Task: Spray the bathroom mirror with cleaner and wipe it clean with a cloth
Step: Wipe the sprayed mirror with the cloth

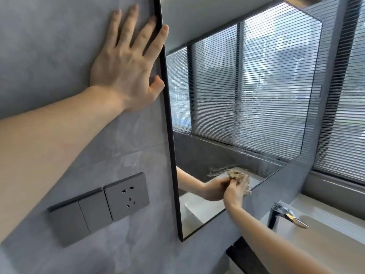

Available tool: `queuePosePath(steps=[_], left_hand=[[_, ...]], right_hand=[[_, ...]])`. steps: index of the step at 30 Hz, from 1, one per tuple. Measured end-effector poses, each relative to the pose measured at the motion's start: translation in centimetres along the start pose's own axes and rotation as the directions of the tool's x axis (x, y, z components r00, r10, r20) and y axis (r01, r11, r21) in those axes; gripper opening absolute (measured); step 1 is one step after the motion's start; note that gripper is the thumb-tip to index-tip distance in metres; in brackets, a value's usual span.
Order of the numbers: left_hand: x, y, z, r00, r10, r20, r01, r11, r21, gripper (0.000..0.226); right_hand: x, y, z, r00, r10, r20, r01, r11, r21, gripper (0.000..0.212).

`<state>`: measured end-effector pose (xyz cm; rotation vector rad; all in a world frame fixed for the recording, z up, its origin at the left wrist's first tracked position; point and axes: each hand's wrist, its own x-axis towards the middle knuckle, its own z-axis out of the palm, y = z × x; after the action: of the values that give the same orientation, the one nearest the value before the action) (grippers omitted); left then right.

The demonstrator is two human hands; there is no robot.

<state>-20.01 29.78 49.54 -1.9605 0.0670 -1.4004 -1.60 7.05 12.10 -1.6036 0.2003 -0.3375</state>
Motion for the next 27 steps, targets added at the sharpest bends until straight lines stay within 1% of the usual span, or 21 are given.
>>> queuePosePath(steps=[3, 5, 7, 10, 13, 15, 17, 20, 22, 23, 25, 26, 27], left_hand=[[0.0, 0.1, -0.2, 1.0, -0.007, 0.01, 0.007, 1.0, -0.003, 0.091], [0.0, 0.1, -0.4, 1.0, -0.008, 0.018, 0.009, 1.0, -0.011, 0.091], [0.0, 0.1, -0.6, 1.0, -0.008, 0.025, 0.008, 1.0, -0.01, 0.091], [0.0, 0.1, -0.5, 0.999, -0.004, 0.034, 0.005, 1.0, -0.008, 0.091], [0.1, -0.1, -0.4, 0.999, -0.008, 0.044, 0.009, 1.0, -0.008, 0.091], [-0.1, 0.1, -0.3, 0.999, -0.023, 0.047, 0.024, 1.0, -0.014, 0.092], [-0.6, 0.8, -0.2, 0.998, -0.04, 0.05, 0.041, 0.999, -0.016, 0.094], [-1.3, 1.7, 0.0, 0.998, -0.033, 0.057, 0.033, 0.999, -0.005, 0.097], [-1.3, 1.7, 0.1, 0.998, -0.025, 0.052, 0.026, 1.0, -0.005, 0.097], [-1.3, 1.6, 0.2, 0.999, -0.027, 0.047, 0.027, 1.0, -0.007, 0.097], [-1.3, 1.6, 0.3, 0.999, -0.028, 0.037, 0.029, 0.999, -0.019, 0.095], [-1.3, 1.7, 0.4, 0.999, -0.027, 0.032, 0.028, 0.999, -0.025, 0.094], [-1.3, 1.7, 0.5, 0.999, -0.027, 0.029, 0.028, 0.999, -0.029, 0.094]], right_hand=[[-5.9, 0.7, 1.3, 0.994, -0.047, 0.097, 0.044, 0.998, 0.034, 0.069], [-10.3, 2.0, 2.2, 0.977, -0.108, 0.185, 0.103, 0.994, 0.037, 0.074], [-14.0, 3.4, 3.3, 0.955, -0.17, 0.245, 0.169, 0.985, 0.022, 0.078], [-16.7, 4.7, 4.3, 0.938, -0.197, 0.285, 0.2, 0.98, 0.02, 0.079], [-16.4, 4.9, 4.4, 0.941, -0.2, 0.275, 0.205, 0.979, 0.01, 0.079], [-14.9, 5.0, 4.0, 0.947, -0.203, 0.247, 0.205, 0.979, 0.019, 0.077], [-12.1, 4.8, 3.1, 0.966, -0.168, 0.195, 0.171, 0.985, 0.001, 0.073], [-6.1, 4.0, 1.3, 0.985, -0.133, 0.109, 0.138, 0.99, -0.034, 0.067], [-0.8, 3.8, -0.2, 0.995, -0.084, 0.05, 0.086, 0.996, -0.032, 0.066], [2.2, 4.0, -0.9, 0.999, -0.035, 0.026, 0.036, 0.999, -0.034, 0.07], [7.8, 4.2, -2.3, 0.999, 0.046, 0.007, -0.046, 0.998, -0.034, 0.088], [10.1, 4.3, -2.9, 0.998, 0.062, 0.004, -0.062, 0.998, -0.024, 0.092], [11.8, 4.2, -3.3, 0.998, 0.057, 0.006, -0.057, 0.998, -0.005, 0.091]])
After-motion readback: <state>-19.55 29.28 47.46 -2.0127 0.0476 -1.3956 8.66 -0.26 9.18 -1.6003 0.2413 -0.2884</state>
